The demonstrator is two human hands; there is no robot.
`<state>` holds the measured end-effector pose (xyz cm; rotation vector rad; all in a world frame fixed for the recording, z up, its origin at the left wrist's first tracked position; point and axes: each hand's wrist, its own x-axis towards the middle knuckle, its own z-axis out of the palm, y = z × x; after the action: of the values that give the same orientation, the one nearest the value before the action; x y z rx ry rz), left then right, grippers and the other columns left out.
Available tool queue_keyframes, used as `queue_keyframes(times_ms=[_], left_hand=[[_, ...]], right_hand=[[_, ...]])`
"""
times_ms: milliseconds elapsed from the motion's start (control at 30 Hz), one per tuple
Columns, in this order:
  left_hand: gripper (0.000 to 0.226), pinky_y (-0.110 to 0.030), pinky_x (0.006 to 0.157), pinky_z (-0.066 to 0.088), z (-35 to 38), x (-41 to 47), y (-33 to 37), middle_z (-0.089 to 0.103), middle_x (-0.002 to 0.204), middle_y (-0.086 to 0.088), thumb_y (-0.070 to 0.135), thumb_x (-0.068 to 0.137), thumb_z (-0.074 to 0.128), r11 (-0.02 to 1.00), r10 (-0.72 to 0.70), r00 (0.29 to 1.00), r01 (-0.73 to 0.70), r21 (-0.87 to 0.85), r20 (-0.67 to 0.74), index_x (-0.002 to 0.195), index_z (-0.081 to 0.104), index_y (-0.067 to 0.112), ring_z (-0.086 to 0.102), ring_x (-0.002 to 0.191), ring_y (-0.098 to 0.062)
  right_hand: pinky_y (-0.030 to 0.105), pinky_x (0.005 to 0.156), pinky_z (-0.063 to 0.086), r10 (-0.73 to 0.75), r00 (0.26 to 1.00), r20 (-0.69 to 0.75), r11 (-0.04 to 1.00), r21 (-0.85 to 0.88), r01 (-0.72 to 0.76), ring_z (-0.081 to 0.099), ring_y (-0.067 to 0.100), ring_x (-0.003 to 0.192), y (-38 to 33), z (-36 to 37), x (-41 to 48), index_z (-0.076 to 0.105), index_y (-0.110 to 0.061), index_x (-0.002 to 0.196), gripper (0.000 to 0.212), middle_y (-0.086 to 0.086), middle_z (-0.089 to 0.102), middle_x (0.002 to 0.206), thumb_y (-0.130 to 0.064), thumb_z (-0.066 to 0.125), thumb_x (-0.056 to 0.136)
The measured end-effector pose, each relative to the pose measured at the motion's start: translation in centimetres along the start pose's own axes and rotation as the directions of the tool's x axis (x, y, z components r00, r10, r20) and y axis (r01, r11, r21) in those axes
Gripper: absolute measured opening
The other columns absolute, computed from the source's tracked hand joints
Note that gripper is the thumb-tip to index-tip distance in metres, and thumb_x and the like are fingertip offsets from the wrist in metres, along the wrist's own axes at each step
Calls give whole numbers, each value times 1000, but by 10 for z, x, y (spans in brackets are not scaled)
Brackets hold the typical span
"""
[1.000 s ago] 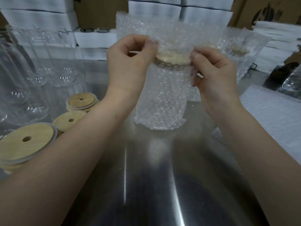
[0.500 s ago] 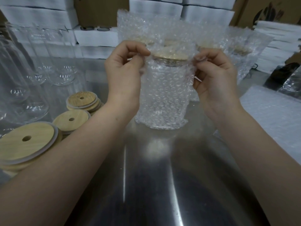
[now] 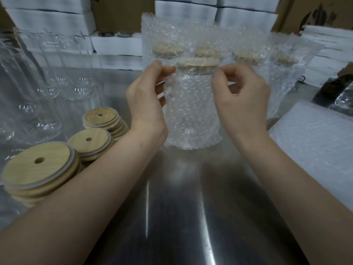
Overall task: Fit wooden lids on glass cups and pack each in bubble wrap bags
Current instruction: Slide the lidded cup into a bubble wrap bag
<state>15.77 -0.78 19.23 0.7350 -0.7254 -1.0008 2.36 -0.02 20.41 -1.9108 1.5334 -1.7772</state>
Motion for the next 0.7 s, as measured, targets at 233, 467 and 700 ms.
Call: queue_keyframes(times_ms=[233,467,700], left_hand=[[16,-26,73,48,12,-17,-3,70,76,-1,16,78,59,943,283,957,-289,165,57,70,72,18,65,79,-11],[31,-28,66,51,17,-28,-3,67,65,-2,2,77,42,965,237,969,-244,98,75,65,69,9,62,72,-16],[36,-19,40,32,10,-19,-13,46,47,0,-12,79,33,994,58,990,-45,101,-130,56,51,9,40,42,-11]], right_hand=[[25,63,37,221,948,229,972,-126,-197,57,7,88,-19,-4,5,58,-22,106,79,-16,60,97,-88,41,66],[32,95,50,337,855,395,918,66,-392,59,8,113,-7,-9,22,30,-16,147,115,-9,57,129,-69,80,58],[5,68,43,237,889,391,964,16,-264,56,-21,88,-8,-6,22,44,-28,120,81,-26,57,104,-63,82,57]])
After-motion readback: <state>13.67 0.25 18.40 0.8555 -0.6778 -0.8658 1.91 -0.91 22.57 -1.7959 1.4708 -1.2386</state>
